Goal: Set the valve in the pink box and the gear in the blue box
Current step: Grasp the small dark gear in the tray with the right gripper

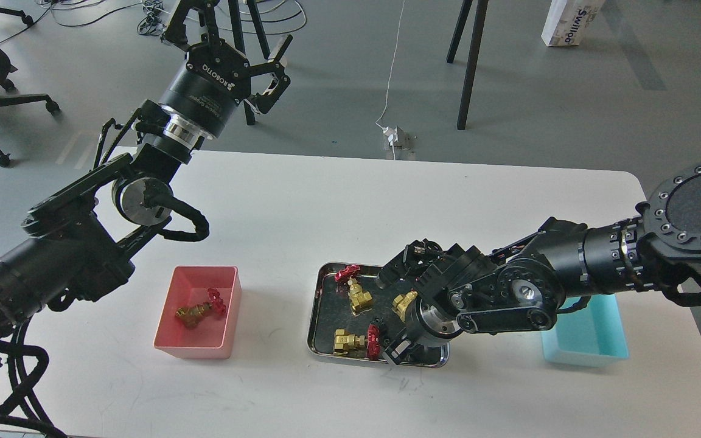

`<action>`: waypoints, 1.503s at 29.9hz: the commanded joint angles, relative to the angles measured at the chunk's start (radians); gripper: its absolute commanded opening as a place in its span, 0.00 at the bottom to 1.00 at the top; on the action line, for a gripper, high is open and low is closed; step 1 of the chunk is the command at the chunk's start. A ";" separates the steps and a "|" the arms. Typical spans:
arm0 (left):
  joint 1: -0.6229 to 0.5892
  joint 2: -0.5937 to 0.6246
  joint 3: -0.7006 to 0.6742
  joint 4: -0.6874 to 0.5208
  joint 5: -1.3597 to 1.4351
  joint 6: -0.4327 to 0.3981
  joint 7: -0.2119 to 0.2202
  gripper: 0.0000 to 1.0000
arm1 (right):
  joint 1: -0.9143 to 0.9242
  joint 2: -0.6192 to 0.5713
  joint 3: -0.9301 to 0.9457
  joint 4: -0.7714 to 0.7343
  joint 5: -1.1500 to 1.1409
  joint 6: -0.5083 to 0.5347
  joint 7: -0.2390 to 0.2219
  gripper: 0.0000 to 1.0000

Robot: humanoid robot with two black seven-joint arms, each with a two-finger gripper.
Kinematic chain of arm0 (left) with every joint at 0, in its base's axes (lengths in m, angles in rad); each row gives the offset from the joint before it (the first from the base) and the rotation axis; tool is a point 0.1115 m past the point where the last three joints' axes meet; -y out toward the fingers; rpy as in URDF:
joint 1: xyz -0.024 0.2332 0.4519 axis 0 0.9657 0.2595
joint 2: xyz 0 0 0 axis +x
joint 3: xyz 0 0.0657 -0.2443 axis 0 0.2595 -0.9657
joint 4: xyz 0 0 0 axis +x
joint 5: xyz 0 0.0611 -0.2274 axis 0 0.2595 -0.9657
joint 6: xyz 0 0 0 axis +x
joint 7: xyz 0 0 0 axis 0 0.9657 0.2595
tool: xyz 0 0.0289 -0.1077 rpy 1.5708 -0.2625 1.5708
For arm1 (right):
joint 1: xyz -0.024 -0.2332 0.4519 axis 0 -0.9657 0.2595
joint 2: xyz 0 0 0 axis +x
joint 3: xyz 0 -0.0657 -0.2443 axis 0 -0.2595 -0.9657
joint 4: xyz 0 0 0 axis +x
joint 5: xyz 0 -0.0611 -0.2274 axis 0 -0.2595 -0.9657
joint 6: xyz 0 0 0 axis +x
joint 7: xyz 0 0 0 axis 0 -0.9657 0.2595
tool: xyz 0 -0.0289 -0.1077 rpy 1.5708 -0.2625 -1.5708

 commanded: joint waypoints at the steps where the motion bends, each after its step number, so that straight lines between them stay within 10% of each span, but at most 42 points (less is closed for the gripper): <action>1: 0.003 0.000 0.000 0.001 0.000 0.000 0.000 0.99 | 0.000 0.000 -0.003 0.000 -0.003 0.001 -0.001 0.59; 45: 0.012 -0.002 0.001 0.004 0.001 0.000 0.000 0.99 | -0.014 0.000 -0.023 -0.021 -0.011 0.004 -0.012 0.41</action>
